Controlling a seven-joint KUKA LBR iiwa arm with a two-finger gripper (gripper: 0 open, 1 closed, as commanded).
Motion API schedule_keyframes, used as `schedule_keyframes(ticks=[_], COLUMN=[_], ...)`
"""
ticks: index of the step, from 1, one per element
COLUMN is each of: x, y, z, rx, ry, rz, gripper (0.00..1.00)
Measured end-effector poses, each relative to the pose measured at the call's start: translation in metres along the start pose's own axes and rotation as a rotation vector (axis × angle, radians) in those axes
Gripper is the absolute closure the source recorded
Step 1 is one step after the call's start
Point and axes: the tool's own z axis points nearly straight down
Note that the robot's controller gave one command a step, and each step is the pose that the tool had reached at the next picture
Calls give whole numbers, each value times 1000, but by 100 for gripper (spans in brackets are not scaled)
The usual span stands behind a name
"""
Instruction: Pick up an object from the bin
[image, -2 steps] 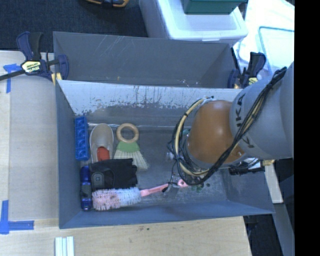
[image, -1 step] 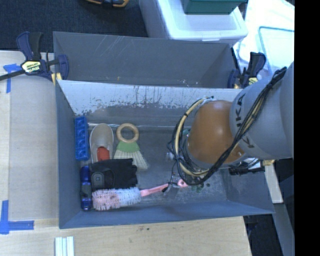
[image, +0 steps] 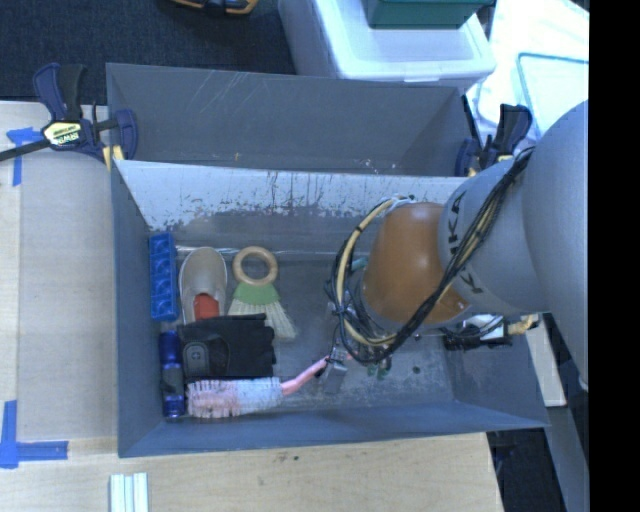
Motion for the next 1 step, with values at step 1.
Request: schedule_keyframes(ticks=[1], x=[14], y=[6], z=[-5], rx=[0], ry=[-3], rz=[-25], gripper=[100])
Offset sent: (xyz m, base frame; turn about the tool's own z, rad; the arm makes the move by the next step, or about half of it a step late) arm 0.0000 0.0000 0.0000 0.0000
